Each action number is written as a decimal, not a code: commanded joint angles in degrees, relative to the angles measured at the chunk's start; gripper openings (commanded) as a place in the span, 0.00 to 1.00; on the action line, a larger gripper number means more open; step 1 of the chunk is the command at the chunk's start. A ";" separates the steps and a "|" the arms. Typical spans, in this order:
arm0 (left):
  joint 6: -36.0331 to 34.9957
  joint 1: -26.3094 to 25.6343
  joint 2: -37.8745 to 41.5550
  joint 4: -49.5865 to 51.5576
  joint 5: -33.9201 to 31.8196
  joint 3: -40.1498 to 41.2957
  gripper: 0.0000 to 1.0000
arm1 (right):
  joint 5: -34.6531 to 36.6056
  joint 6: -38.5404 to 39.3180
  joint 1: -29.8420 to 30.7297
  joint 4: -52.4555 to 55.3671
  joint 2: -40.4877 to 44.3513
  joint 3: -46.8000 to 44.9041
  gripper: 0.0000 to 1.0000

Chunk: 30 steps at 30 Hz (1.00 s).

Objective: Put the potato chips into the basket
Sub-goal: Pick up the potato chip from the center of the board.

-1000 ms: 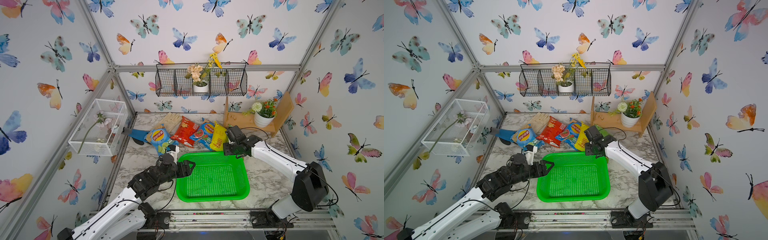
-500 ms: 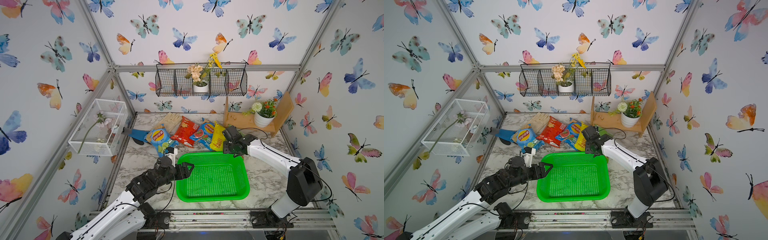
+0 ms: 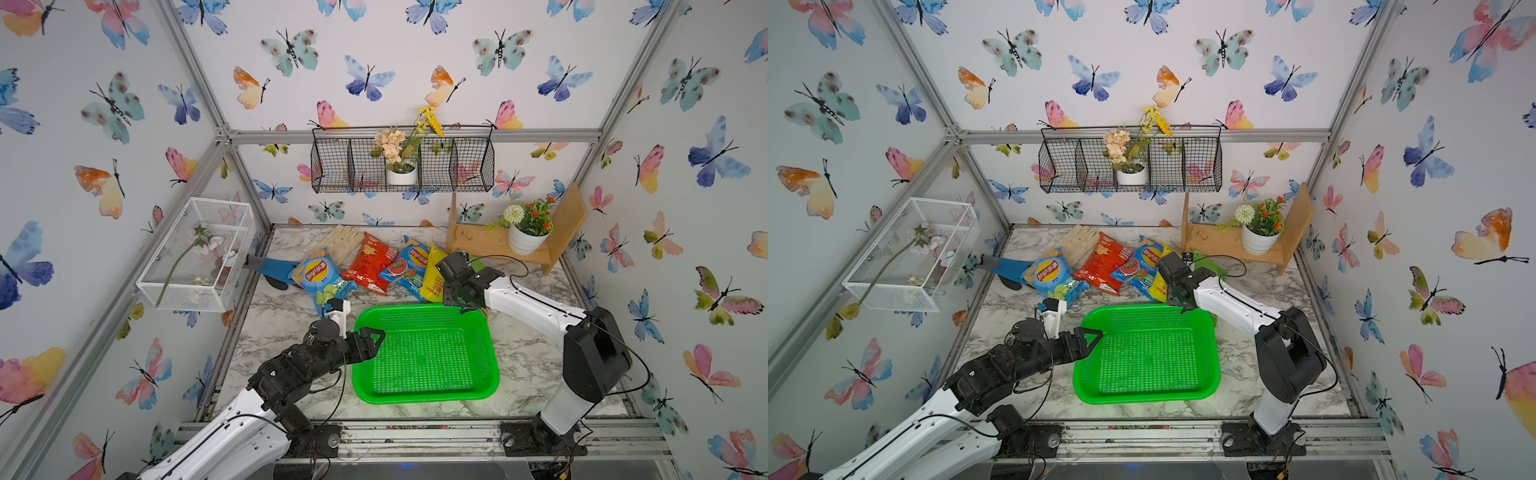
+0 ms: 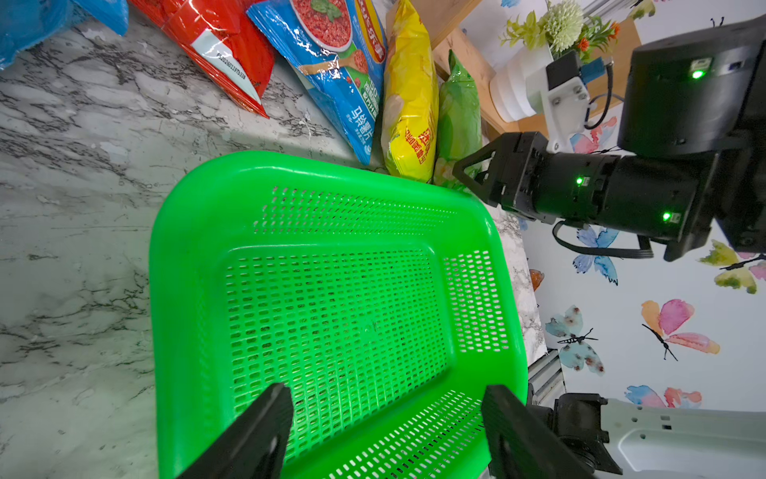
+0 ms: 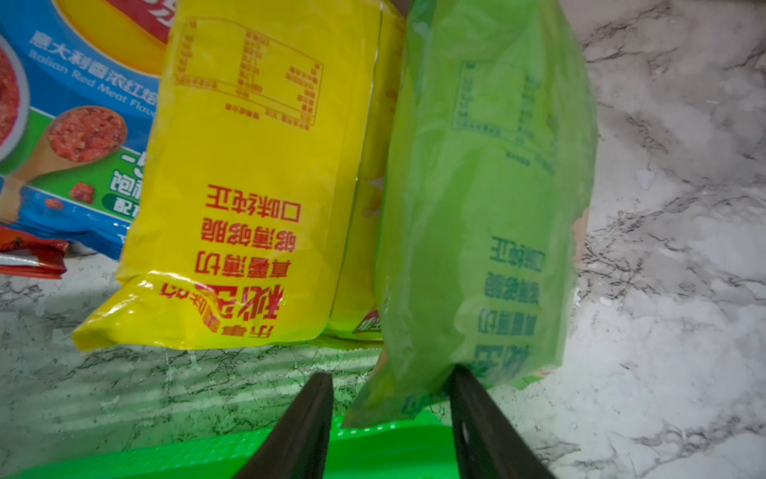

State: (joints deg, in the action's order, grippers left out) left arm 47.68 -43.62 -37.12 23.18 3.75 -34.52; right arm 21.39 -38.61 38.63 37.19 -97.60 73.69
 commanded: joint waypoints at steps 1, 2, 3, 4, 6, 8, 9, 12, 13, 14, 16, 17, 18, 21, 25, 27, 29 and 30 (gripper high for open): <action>0.07 -0.15 0.30 -0.34 -1.70 -0.28 0.78 | 3.13 -0.85 0.29 -0.63 -0.60 -0.76 0.47; 0.06 -0.15 0.21 -0.33 -1.70 -0.39 0.78 | 3.17 -0.81 0.22 -0.63 -0.93 -0.73 0.44; 0.04 -0.15 0.12 -0.17 -1.62 -0.45 0.78 | 3.07 -0.94 0.23 -0.69 -1.29 -0.58 0.42; 0.13 -0.15 0.12 -0.09 -1.51 -0.46 0.78 | 2.89 -0.92 0.26 -0.80 -1.60 -0.57 0.39; 0.29 -0.15 0.25 0.02 -1.59 -0.50 0.78 | 2.57 -0.90 0.23 -1.27 -1.89 -0.78 0.33; 0.50 -0.15 0.46 0.19 -1.64 -0.41 0.78 | 2.61 -1.03 0.30 -1.60 -1.80 -1.04 0.27; 0.52 -0.15 0.53 0.20 -1.64 -0.33 0.78 | 2.61 -1.03 0.22 -1.71 -1.64 -1.16 0.23; 0.47 -0.15 0.50 0.55 -1.81 -0.56 0.78 | 2.60 -0.95 0.24 -1.64 -0.40 -1.18 0.09; 0.35 -0.15 0.43 0.57 -1.81 -0.74 0.78 | 2.85 -0.85 0.22 -1.64 0.37 -1.10 0.04; 0.29 -0.13 0.31 0.55 -1.81 -0.87 0.77 | 2.99 -0.79 0.25 -1.58 1.16 -1.02 0.01; -0.29 -0.14 -0.18 0.64 -1.71 -1.64 0.77 | 3.70 0.20 0.22 -1.52 3.23 -0.39 0.02; -0.61 -0.13 -0.52 0.68 -1.66 -1.99 0.77 | 3.94 0.64 0.22 -1.16 4.11 0.13 0.01; -1.08 -0.15 -0.97 0.68 -1.54 -2.49 0.76 | 4.29 1.10 0.22 -0.66 5.06 0.92 0.01; -3.10 -0.24 -2.60 0.55 -1.04 -4.66 0.76 | 4.67 3.36 0.13 0.47 7.41 3.74 0.01; -7.17 -0.81 -4.98 0.55 -0.50 -8.50 0.74 | 4.91 5.49 -0.48 3.90 9.15 7.94 0.01; -9.44 -1.52 -5.87 0.49 -0.68 -10.66 0.74 | 4.31 6.48 -0.65 4.79 10.15 9.36 0.01; -11.81 -2.32 -6.59 0.40 -1.17 -12.83 0.73 | 3.27 7.29 -0.66 5.33 11.69 10.51 0.01; -13.12 -2.93 -7.01 0.38 -1.47 -13.88 0.73 | 2.70 7.59 -0.66 5.64 12.33 11.06 0.01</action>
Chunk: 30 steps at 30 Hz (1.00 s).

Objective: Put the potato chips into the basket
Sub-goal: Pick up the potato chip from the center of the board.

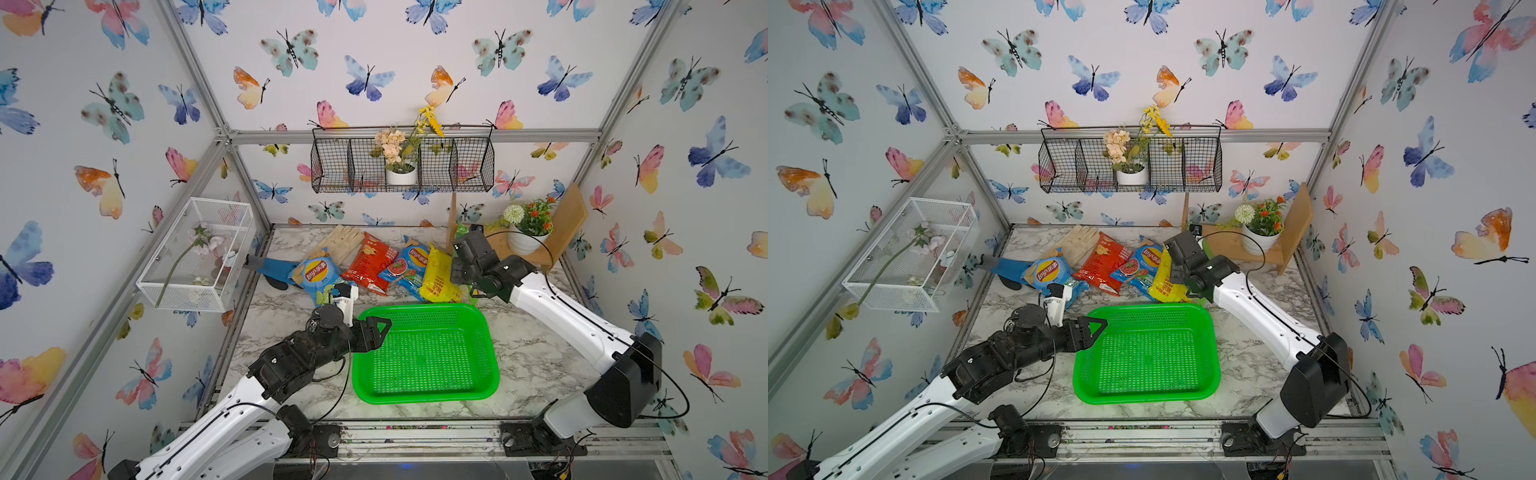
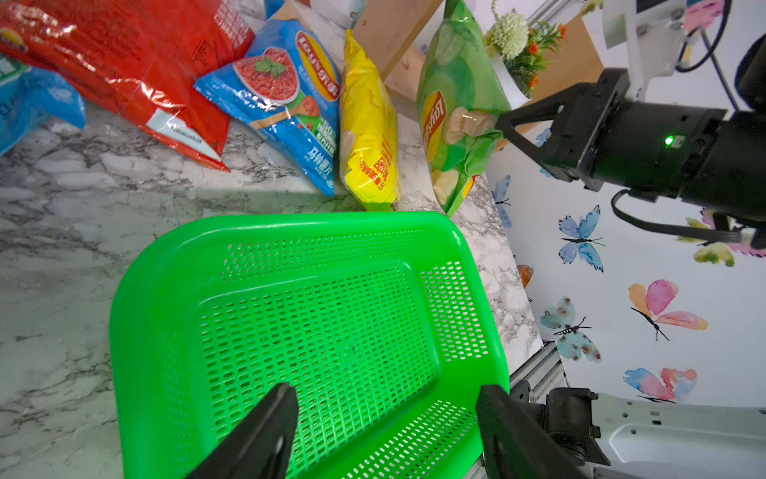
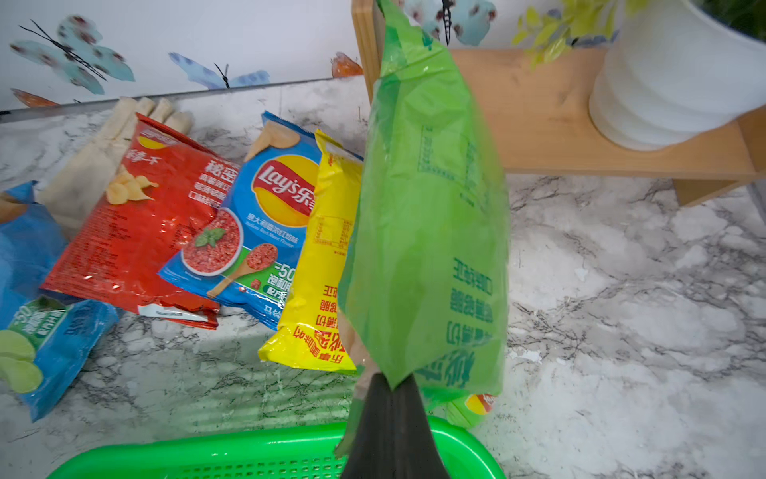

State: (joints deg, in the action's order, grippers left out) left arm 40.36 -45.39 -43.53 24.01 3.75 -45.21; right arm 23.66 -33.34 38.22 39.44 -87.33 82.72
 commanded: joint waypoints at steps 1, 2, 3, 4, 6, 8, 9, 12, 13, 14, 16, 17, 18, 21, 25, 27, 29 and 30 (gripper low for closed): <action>-6.95 -1.64 -0.97 -0.46 -1.86 -4.31 0.73 | -0.28 2.64 -0.25 3.66 2.83 2.79 0.01; -8.04 -2.06 -1.35 -0.46 -2.18 -5.23 0.73 | -0.92 2.90 -0.25 3.90 3.57 3.49 0.01; -9.30 -2.56 -1.83 -0.46 -2.44 -6.26 0.73 | -1.84 3.23 -0.25 4.21 4.32 4.33 0.01; -10.54 -3.20 -2.27 -0.54 -2.82 -7.37 0.72 | -2.76 3.41 -0.25 4.60 4.98 5.27 0.01; -13.00 -4.81 -3.15 -0.71 -3.97 -9.09 0.71 | -5.05 3.63 -0.25 5.27 6.05 7.22 0.01; -15.31 -6.58 -3.98 -0.89 -6.09 -10.60 0.71 | -8.41 3.72 -0.25 5.77 6.85 9.25 0.01; -16.47 -7.52 -4.47 -0.89 -7.11 -11.34 0.70 | -10.74 3.72 -0.25 5.97 7.20 10.32 0.01; -18.52 -8.67 -5.32 -0.80 -9.88 -13.41 0.70 | -18.11 4.52 -0.25 7.02 7.48 13.27 0.02; -18.77 -8.67 -5.34 -0.89 -10.49 -13.87 0.70 | -20.78 4.97 -0.25 7.14 7.50 13.85 0.01; -18.93 -8.67 -5.25 -1.09 -11.08 -14.49 0.70 | -23.83 5.66 -0.25 7.45 7.68 14.19 0.01; -19.17 -8.67 -4.77 -2.19 -11.23 -15.25 0.71 | -29.62 6.91 -0.25 7.35 8.32 13.74 0.01; -19.42 -8.66 -4.35 -2.93 -11.01 -15.60 0.71 | -33.10 7.59 -0.25 6.88 8.76 13.02 0.02; -19.57 -8.60 -3.97 -3.25 -10.74 -15.97 0.73 | -36.89 8.14 -0.25 6.62 9.37 11.80 0.01; -19.66 -8.49 -2.78 -2.03 -13.05 -17.74 0.80 | -44.81 8.87 -0.25 5.73 11.64 7.37 0.02; -20.25 -7.64 -2.60 1.33 -14.44 -20.38 0.86 | -52.82 8.35 -0.25 3.81 15.48 0.79 0.01; -19.50 -6.09 -3.28 3.66 -14.61 -21.78 0.87 | -56.16 8.55 -0.25 4.14 16.70 -1.62 0.02; -18.10 -4.13 -4.28 5.66 -14.23 -22.49 0.88 | -57.77 9.19 -0.25 4.63 17.93 -3.65 0.01; -16.74 -2.59 -5.05 6.78 -13.33 -22.89 0.88 | -58.07 9.47 -0.25 4.60 18.89 -4.85 0.01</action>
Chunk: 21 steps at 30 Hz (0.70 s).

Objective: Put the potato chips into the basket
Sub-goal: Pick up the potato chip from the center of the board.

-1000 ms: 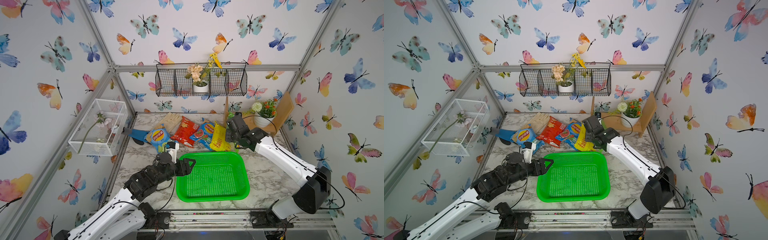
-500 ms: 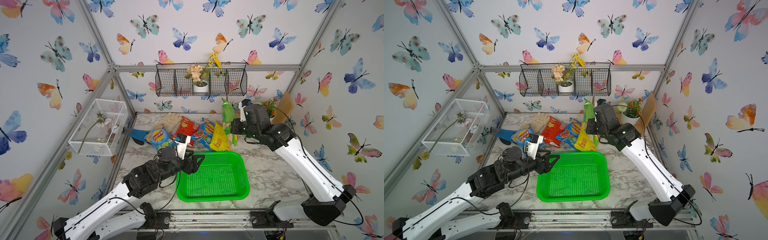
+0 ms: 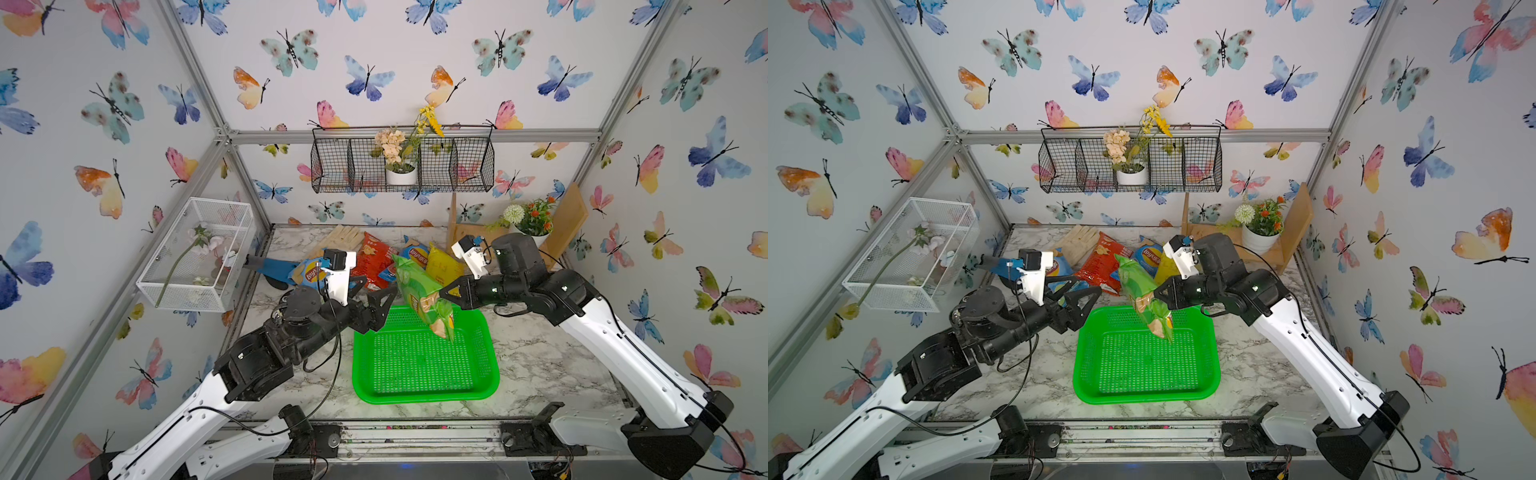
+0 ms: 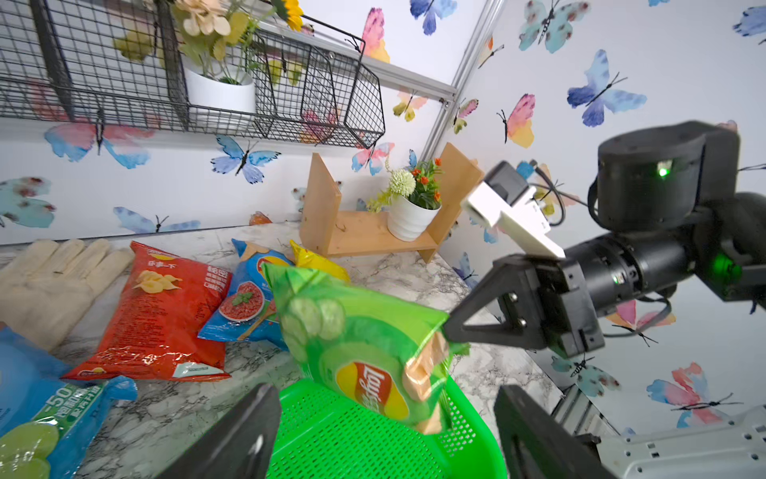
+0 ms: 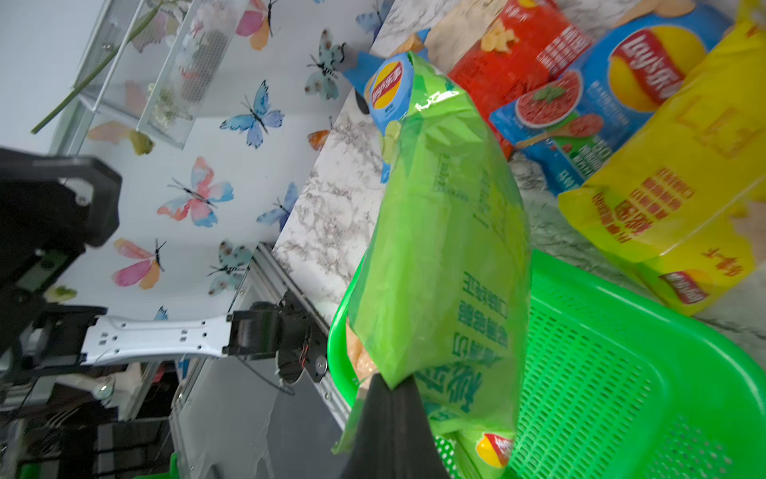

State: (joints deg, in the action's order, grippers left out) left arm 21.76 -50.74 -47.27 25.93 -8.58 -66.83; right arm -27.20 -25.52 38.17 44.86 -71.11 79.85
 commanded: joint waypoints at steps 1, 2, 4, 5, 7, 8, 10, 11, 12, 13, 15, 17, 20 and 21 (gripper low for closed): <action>3.41 4.49 -2.15 5.83 0.74 -1.49 0.88 | -7.50 2.06 -0.20 -0.91 3.30 -2.96 0.01; 5.47 7.17 -3.22 6.68 4.28 -1.74 0.88 | -7.77 2.67 -0.20 -0.99 4.21 -3.97 0.01; 10.05 12.66 -5.02 7.25 13.31 -1.36 0.84 | -8.03 3.85 -0.20 -1.18 5.55 -5.58 0.01; 13.02 15.39 -5.90 7.38 17.77 -0.81 0.81 | -8.07 4.60 -0.19 -1.27 6.27 -6.20 0.01; 18.09 18.98 -6.68 6.60 24.41 1.12 0.76 | -7.80 5.83 -0.12 -1.66 7.42 -7.15 0.01; 20.88 20.12 -6.63 5.70 26.83 2.43 0.76 | -7.57 6.57 -0.16 -1.71 7.93 -7.55 0.01; 24.45 21.02 -6.11 3.47 29.29 4.30 0.76 | -6.02 7.59 -0.12 -1.88 8.54 -8.20 0.01; 25.69 21.06 -5.91 2.80 30.02 4.80 0.77 | -4.87 8.37 -0.12 -1.53 8.54 -8.16 0.01; 26.68 21.24 -5.90 2.50 30.43 4.90 0.77 | -4.12 9.04 -0.12 -1.13 8.36 -8.14 0.02; 27.57 21.38 -5.99 2.52 30.96 4.90 0.78 | -3.39 9.66 -0.12 -0.88 8.19 -8.05 0.02; 29.00 21.61 -6.64 2.46 32.23 5.04 0.78 | -2.30 10.84 -0.03 -0.74 8.00 -8.05 0.01; 29.97 22.15 -7.37 2.43 33.64 5.34 0.79 | -0.53 11.46 0.27 -1.35 8.26 -8.31 0.01; 31.46 23.06 -7.83 1.63 34.86 6.76 0.79 | 1.24 12.48 0.66 -1.97 8.78 -8.31 0.01; 32.26 23.56 -7.84 0.84 35.47 7.62 0.80 | 1.59 12.96 0.76 -2.01 8.88 -8.14 0.01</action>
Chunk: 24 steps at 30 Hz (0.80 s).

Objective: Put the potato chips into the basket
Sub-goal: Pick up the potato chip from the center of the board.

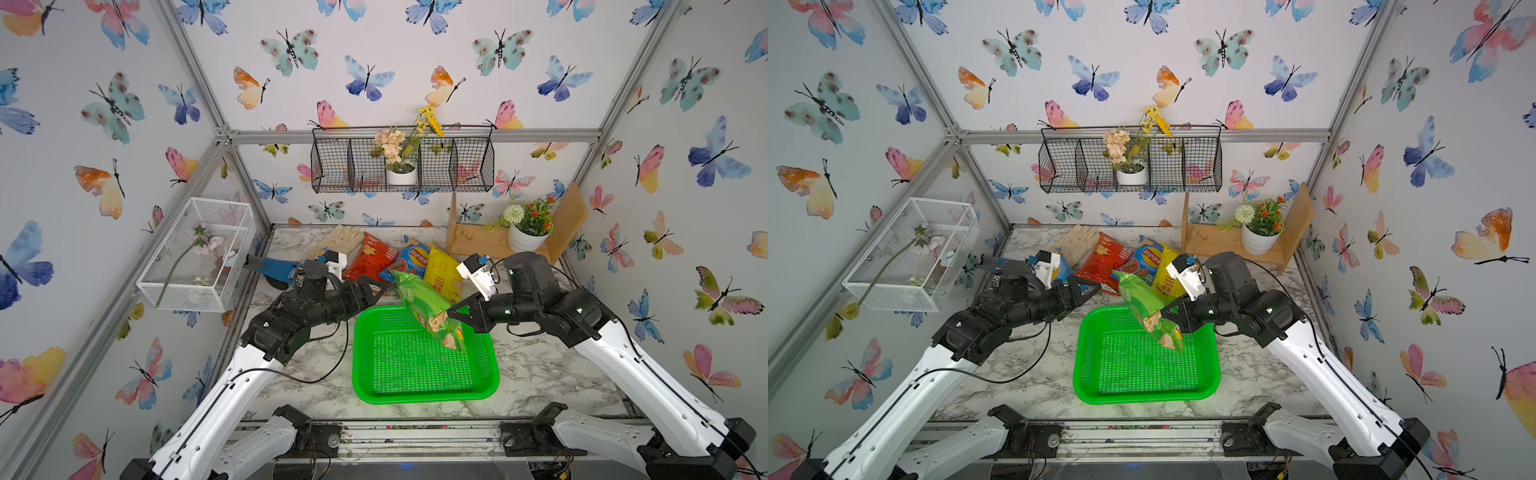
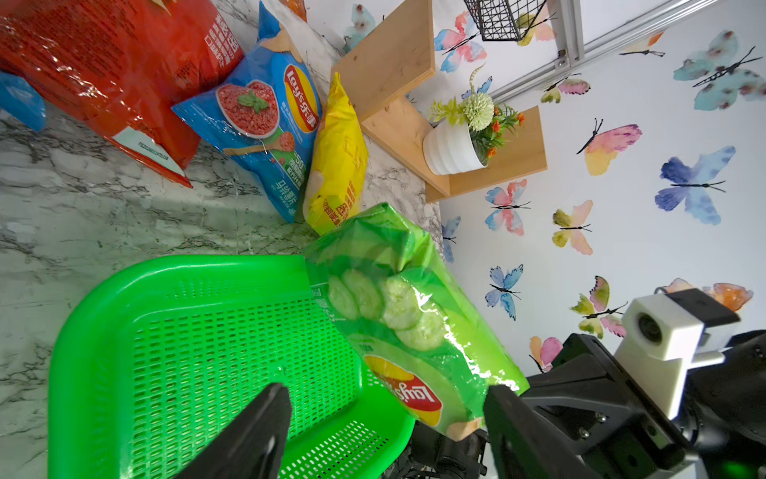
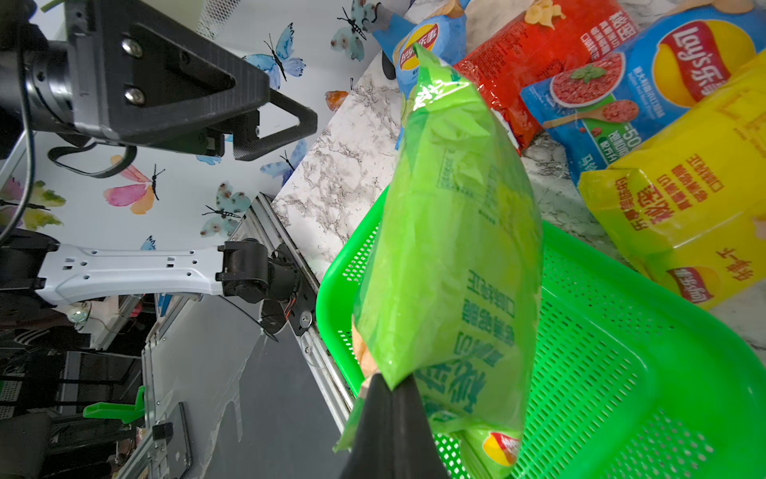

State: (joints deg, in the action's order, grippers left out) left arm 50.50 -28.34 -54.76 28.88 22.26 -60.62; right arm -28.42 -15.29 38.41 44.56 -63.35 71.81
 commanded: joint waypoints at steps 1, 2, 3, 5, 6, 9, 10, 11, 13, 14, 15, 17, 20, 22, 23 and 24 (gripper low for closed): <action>4.35 1.57 -0.34 -2.95 4.89 2.27 0.80 | 3.20 2.91 0.61 -1.81 1.23 -0.17 0.01; 5.19 2.23 -0.43 -3.96 7.06 3.17 0.80 | 3.52 3.19 0.77 -1.84 1.17 -0.09 0.02; 5.98 2.52 -0.59 -5.00 7.87 3.91 0.80 | 3.68 3.48 0.87 -1.80 1.14 -0.09 0.01; 7.42 2.87 -1.16 -6.99 8.85 4.95 0.80 | 4.15 4.10 1.33 -1.83 0.93 -0.34 0.02; 8.04 2.89 -1.54 -7.94 9.16 5.23 0.80 | 4.41 4.39 1.56 -1.84 0.93 -0.52 0.01; 9.09 3.02 -2.99 -10.52 10.40 5.44 0.80 | 5.36 5.41 2.06 -1.93 0.83 -1.03 0.01; 9.62 3.10 -3.68 -11.22 10.80 5.30 0.80 | 5.85 5.78 2.19 -1.93 0.83 -1.14 0.01; 9.87 3.20 -4.38 -11.62 11.05 5.10 0.80 | 6.27 6.15 2.24 -1.93 0.81 -1.30 0.01; 9.97 3.20 -5.65 -12.08 11.26 4.51 0.81 | 6.75 6.74 2.36 -2.10 0.90 -1.57 0.01; 10.05 3.37 -6.38 -12.25 11.48 4.29 0.81 | 7.03 7.00 2.37 -2.13 0.90 -1.64 0.01; 10.21 3.45 -6.97 -12.64 11.95 4.20 0.81 | 7.21 7.35 2.45 -2.02 0.82 -1.67 0.01; 10.71 3.64 -8.43 -13.69 13.17 4.11 0.81 | 7.54 7.74 2.59 -2.28 0.85 -1.76 0.01; 11.46 3.67 -10.74 -15.45 15.22 4.20 0.81 | 7.68 8.12 2.87 -2.71 0.67 -1.85 0.01; 11.55 3.64 -12.19 -15.83 16.05 3.94 0.81 | 7.76 8.51 3.15 -2.81 0.47 -1.85 0.01; 11.70 3.64 -12.90 -15.98 16.31 3.90 0.81 | 7.93 8.78 3.32 -2.82 0.32 -1.85 0.01; 11.81 3.64 -13.44 -16.13 16.41 3.81 0.81 | 8.24 9.01 3.50 -2.73 0.10 -1.81 0.01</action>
State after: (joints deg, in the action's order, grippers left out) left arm 61.76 -25.06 -66.87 14.96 34.85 -55.53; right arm -21.76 -7.99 41.30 44.07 -63.33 70.52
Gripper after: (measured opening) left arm 0.807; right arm 0.048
